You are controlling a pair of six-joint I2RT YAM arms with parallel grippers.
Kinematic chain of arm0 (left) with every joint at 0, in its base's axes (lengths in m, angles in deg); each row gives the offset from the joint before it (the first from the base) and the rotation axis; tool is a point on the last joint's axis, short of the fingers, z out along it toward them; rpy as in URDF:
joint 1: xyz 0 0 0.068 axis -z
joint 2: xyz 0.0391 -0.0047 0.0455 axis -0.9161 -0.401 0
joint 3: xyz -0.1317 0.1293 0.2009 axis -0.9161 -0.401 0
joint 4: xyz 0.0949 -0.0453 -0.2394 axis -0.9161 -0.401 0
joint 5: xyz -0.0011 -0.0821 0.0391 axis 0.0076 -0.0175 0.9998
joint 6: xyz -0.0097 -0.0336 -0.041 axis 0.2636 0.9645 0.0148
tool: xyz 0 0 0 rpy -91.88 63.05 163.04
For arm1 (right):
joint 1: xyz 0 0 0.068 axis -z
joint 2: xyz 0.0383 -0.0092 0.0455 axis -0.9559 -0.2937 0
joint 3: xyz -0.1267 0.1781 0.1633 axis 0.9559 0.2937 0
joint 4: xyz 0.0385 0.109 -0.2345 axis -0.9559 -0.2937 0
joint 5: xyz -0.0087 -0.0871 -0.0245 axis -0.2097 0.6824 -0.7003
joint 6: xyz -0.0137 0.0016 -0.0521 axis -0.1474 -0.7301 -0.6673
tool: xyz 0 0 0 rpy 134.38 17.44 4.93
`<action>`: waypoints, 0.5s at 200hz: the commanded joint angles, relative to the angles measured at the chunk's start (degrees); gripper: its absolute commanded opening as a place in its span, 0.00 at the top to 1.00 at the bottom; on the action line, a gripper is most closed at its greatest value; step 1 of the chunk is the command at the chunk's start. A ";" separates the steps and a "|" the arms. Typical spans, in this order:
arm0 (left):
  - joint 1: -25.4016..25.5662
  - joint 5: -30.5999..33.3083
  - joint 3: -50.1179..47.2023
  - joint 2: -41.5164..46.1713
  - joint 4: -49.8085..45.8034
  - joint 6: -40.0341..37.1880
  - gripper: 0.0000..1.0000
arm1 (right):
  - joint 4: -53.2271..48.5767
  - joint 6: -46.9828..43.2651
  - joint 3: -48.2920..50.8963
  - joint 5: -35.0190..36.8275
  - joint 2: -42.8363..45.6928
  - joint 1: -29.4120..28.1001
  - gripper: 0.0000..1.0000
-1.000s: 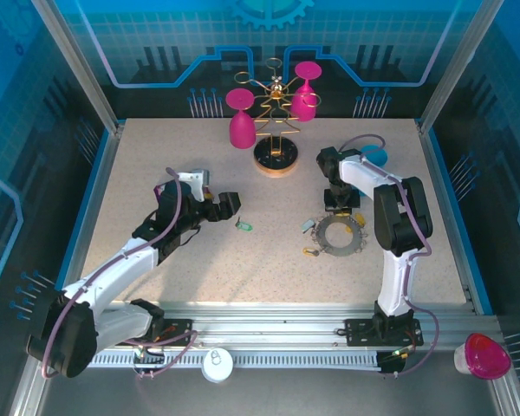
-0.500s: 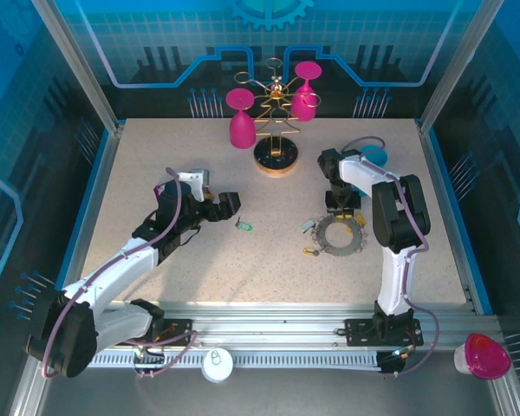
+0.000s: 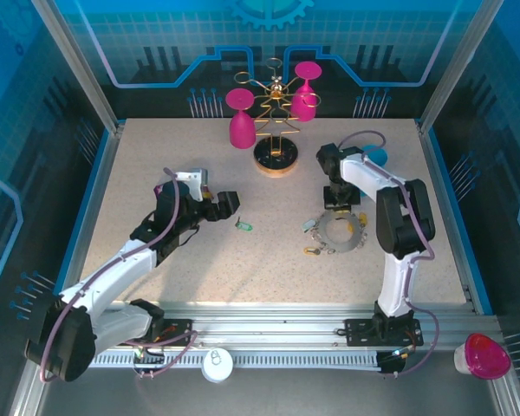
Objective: Put the keys on the keyring
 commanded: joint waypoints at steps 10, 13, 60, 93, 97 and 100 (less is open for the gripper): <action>0.34 2.27 0.48 3.50 -0.71 -4.70 0.01 | 5.69 -4.08 4.67 -1.03 13.32 -6.26 1.00; 0.33 2.48 0.49 3.81 -0.85 -5.31 0.01 | 6.28 -4.36 5.13 -1.62 14.11 -6.56 1.00; 0.34 -1.71 0.36 9.83 -2.62 -19.34 0.04 | 18.89 -14.42 13.36 -12.90 29.62 -13.13 1.00; 0.32 -10.26 3.83 12.50 -8.64 -30.26 0.11 | 26.48 -21.54 16.59 -25.02 36.42 -14.80 1.00; 0.34 -11.51 4.14 12.83 -9.22 -31.44 0.12 | 27.49 -22.08 16.90 -26.54 37.03 -14.83 1.00; 0.34 -12.64 4.28 13.09 -9.61 -32.41 0.14 | 28.22 -22.48 17.16 -27.73 37.46 -14.85 1.00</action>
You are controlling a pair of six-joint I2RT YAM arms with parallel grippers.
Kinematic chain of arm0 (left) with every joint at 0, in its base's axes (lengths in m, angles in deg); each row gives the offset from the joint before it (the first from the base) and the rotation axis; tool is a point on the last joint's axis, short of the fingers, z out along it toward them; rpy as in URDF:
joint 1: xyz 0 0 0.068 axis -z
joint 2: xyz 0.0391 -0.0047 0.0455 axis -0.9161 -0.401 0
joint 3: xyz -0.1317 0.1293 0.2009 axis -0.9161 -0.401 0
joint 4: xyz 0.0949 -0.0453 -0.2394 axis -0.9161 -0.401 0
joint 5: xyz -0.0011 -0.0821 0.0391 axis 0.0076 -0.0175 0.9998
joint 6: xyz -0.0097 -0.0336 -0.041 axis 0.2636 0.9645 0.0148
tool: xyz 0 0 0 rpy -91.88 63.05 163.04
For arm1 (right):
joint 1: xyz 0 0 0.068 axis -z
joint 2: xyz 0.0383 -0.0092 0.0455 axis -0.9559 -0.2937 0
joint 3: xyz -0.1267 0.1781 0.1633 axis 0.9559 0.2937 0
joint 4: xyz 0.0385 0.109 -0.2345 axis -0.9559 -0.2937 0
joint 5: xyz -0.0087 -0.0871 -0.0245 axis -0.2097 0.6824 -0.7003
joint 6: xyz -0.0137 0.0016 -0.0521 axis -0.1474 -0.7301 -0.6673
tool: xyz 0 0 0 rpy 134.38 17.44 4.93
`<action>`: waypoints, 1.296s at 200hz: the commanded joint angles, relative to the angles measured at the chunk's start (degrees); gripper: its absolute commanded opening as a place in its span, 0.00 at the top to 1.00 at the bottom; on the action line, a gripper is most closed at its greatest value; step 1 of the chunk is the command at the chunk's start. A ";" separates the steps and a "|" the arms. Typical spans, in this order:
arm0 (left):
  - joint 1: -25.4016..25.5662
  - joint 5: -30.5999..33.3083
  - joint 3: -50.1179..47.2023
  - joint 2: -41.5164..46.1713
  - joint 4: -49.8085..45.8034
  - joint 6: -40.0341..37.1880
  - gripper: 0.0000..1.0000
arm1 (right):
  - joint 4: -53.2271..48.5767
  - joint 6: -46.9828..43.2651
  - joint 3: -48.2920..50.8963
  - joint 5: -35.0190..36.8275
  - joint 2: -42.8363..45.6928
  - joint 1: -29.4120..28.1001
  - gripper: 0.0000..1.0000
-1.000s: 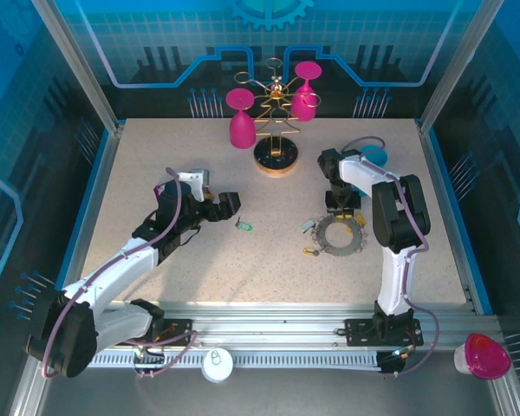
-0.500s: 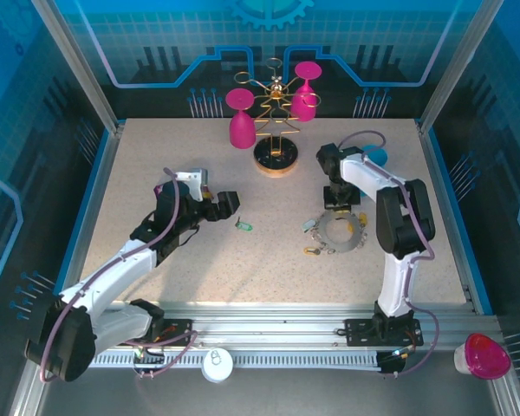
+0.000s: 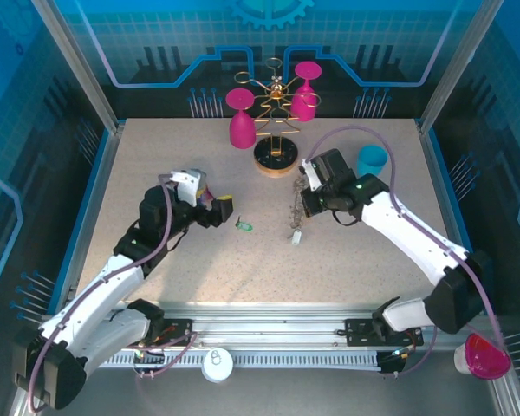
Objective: Put the keys on the keyring
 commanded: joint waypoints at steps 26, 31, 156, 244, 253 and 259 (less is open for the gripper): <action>0.35 -18.67 4.63 3.77 -7.42 -18.59 0.28 | 13.82 -10.56 3.03 -19.26 6.09 -1.28 1.00; 0.36 -20.12 4.63 4.02 -7.58 -19.37 0.30 | 14.20 -11.36 3.07 -20.05 6.26 -1.70 1.00; 1.16 -36.43 7.44 1.81 -6.49 -26.26 0.60 | 12.77 -30.34 -0.77 -23.33 3.40 -12.34 1.00; 1.48 -37.06 9.45 -3.34 -13.03 -37.02 0.71 | 9.91 -36.39 -5.03 -22.95 -0.07 -14.75 1.00; 1.50 -36.18 9.12 -3.40 -12.05 -36.75 0.71 | 9.47 -36.76 -5.45 -22.76 -0.40 -14.92 1.00; 1.50 -35.56 8.88 -3.36 -11.30 -36.48 0.71 | 9.13 -37.06 -5.72 -22.46 -0.55 -15.03 1.00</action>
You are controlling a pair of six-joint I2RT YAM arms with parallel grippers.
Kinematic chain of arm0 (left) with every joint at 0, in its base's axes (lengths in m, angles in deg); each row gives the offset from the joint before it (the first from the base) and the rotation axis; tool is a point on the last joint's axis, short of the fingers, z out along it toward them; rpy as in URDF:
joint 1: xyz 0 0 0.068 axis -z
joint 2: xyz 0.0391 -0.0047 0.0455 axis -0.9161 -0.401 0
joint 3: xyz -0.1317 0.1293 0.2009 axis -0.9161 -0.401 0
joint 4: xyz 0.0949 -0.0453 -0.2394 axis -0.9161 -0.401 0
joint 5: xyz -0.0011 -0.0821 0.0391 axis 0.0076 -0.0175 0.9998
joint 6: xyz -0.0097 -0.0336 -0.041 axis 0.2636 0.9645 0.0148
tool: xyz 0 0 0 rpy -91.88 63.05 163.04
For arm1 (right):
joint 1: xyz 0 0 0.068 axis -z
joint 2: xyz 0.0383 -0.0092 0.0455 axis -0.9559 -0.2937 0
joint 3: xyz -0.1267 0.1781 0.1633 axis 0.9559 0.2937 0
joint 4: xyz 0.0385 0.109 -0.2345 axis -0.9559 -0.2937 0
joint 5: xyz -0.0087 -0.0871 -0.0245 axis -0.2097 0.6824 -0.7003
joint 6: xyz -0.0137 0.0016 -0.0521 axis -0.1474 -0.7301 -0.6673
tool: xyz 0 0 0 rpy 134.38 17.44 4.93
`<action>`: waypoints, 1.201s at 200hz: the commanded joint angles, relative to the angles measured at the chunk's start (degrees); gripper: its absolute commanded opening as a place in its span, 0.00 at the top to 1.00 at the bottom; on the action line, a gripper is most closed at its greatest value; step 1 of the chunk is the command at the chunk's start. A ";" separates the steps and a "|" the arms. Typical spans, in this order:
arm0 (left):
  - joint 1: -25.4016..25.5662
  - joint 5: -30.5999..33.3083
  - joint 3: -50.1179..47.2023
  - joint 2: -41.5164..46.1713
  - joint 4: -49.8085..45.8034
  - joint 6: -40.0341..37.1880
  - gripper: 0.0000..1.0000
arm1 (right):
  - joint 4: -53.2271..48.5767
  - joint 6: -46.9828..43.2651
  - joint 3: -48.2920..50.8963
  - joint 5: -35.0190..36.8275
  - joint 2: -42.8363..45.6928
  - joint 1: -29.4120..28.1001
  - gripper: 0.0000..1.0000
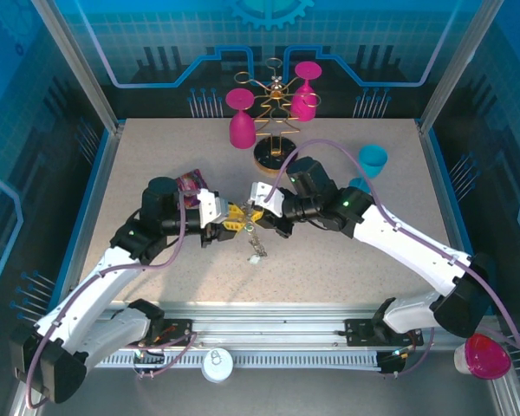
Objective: Put the keys on the keyring
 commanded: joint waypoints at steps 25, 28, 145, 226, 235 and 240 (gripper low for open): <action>0.28 2.22 0.36 0.18 2.50 -2.03 0.71 | -1.85 -3.78 -3.77 0.83 -1.40 -1.79 1.00; 0.35 2.31 0.29 0.34 2.62 -2.02 0.70 | -2.00 -3.88 -3.85 1.02 -1.49 -1.83 1.00; 0.32 4.87 -0.97 0.69 -0.88 -4.27 0.72 | -3.52 -5.53 -5.81 2.48 -2.46 -3.57 1.00; 0.46 5.32 -0.76 0.14 -2.94 -5.73 0.77 | -4.16 -6.33 -8.16 2.24 -3.55 -4.82 1.00; 0.44 5.27 -0.70 0.14 -2.94 -5.71 0.78 | -4.21 -6.43 -8.47 2.28 -3.80 -4.92 1.00; 0.45 5.27 -0.66 0.11 -3.00 -5.71 0.79 | -4.23 -6.44 -8.58 2.36 -3.86 -5.02 1.00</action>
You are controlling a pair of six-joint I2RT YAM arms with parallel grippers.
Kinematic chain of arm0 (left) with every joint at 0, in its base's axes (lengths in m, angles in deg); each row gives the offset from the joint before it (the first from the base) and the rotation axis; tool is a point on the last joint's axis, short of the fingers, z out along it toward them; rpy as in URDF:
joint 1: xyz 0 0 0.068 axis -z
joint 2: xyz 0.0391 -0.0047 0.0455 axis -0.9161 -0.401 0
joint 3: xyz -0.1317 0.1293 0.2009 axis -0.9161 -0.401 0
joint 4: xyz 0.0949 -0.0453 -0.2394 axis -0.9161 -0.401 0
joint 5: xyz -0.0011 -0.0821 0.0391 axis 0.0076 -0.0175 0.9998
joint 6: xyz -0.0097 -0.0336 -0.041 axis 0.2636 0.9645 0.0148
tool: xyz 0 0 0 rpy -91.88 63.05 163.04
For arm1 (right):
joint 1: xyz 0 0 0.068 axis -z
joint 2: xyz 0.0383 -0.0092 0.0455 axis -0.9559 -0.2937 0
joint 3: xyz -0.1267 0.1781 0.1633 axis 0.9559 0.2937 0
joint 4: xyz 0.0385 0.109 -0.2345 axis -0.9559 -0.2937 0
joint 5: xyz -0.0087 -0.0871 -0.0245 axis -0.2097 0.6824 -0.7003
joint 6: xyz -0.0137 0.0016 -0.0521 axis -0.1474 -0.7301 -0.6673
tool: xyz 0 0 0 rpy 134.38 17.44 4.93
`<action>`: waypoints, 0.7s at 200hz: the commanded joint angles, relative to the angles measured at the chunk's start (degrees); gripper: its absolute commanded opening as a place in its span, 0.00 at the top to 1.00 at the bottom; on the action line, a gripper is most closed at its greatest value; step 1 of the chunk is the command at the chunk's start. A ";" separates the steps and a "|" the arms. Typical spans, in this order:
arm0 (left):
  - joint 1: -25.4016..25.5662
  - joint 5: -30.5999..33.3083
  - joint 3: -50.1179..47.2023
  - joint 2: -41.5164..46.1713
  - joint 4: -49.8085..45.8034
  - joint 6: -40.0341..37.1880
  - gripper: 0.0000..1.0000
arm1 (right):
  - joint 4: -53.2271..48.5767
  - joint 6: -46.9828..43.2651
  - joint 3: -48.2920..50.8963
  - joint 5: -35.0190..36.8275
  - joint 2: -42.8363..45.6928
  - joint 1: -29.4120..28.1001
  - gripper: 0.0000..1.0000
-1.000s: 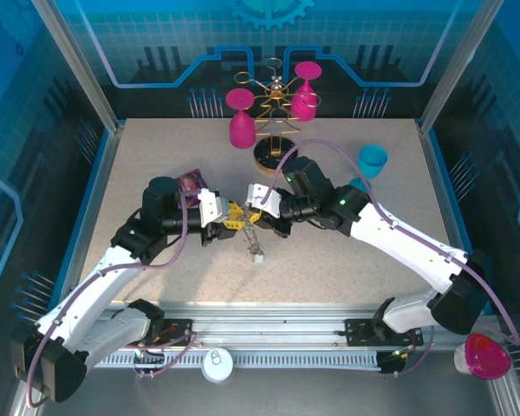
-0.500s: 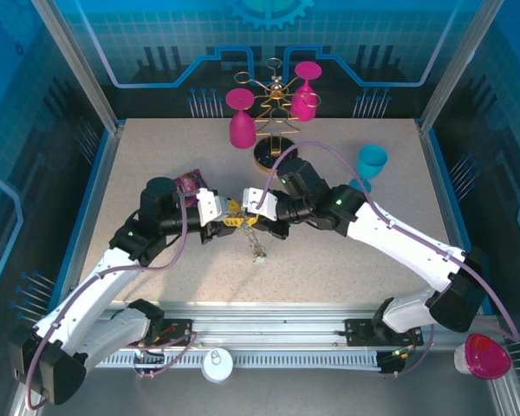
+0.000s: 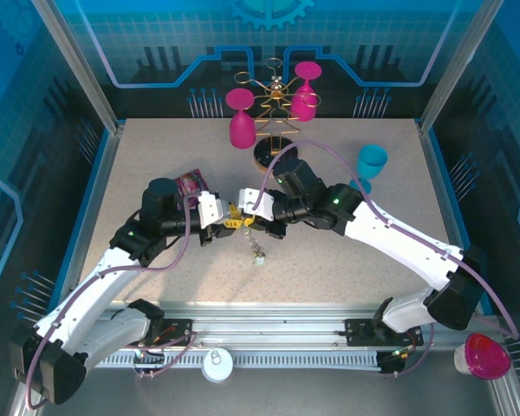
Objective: Put the keys on the keyring
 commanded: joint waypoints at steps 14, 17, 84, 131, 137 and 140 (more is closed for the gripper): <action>0.45 0.14 -0.39 -0.56 -1.79 -1.55 0.83 | 0.52 -1.16 -3.57 -0.99 -0.72 -1.47 1.00; 0.41 0.15 -0.40 -0.56 -1.87 -1.57 0.84 | 0.52 -1.16 -3.63 -0.98 -0.79 -1.49 1.00; 0.46 0.12 -1.83 0.75 0.90 -1.40 1.00 | 4.56 2.24 -0.49 0.42 1.51 -0.27 0.93; 0.38 1.56 -10.16 4.77 20.87 10.14 1.00 | 19.94 11.75 15.21 -10.55 12.06 7.79 0.58; 0.42 1.35 -11.06 5.12 23.00 11.89 1.00 | 22.23 12.17 17.35 -10.87 13.18 8.17 0.58; 0.45 1.27 -11.45 5.28 24.09 12.70 1.00 | 23.24 12.39 18.09 -10.88 13.57 8.44 0.59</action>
